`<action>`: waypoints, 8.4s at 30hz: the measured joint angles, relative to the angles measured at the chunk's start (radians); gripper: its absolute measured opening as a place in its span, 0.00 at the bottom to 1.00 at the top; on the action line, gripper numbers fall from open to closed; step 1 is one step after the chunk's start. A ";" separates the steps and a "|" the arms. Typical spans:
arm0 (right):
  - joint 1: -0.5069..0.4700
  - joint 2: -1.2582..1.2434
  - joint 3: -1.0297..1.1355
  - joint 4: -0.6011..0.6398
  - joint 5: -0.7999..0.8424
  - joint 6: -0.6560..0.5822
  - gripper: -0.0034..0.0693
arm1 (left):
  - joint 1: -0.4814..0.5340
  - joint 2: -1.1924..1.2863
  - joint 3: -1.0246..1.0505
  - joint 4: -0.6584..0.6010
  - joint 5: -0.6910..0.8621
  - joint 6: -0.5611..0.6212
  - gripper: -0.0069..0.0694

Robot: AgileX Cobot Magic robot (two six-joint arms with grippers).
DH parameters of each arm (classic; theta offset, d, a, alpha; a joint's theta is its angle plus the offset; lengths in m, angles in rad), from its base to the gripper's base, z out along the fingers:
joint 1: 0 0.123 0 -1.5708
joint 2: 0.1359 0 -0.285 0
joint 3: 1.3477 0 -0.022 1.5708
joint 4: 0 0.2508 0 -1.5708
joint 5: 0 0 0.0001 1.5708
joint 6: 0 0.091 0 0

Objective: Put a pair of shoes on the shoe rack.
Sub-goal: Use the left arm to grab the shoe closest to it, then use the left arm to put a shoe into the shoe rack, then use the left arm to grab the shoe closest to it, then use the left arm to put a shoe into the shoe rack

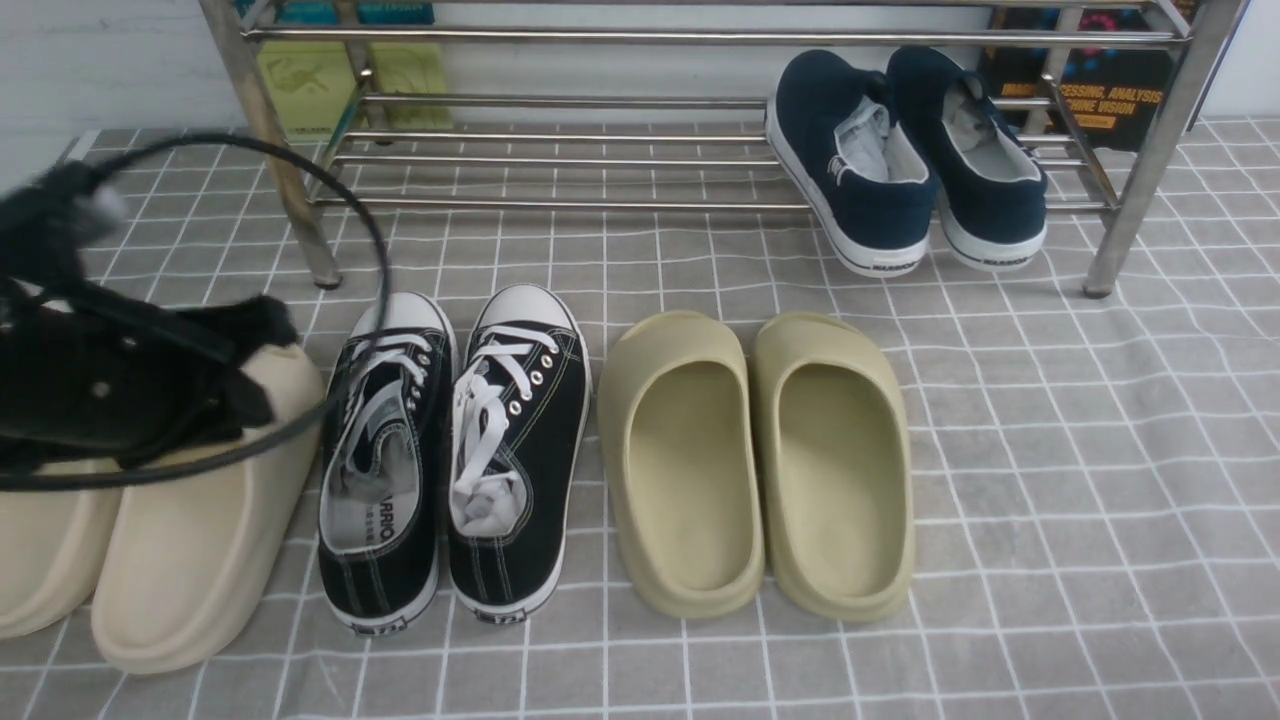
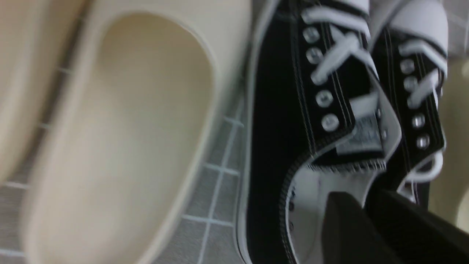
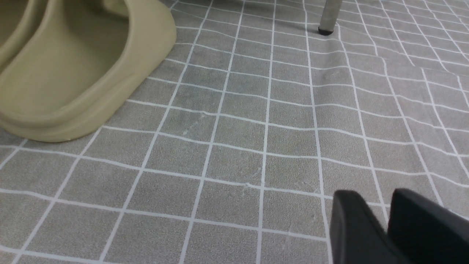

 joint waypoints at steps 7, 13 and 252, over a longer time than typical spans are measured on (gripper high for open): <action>0.000 0.000 0.000 0.000 0.000 0.000 0.33 | -0.003 0.203 -0.001 -0.067 -0.023 0.218 0.51; 0.000 0.000 0.000 0.000 0.000 0.000 0.34 | -0.006 0.312 -0.006 -0.102 -0.095 0.250 0.10; 0.000 0.000 0.000 -0.001 0.002 -0.002 0.38 | -0.146 0.157 -0.237 0.234 -0.341 -0.050 0.07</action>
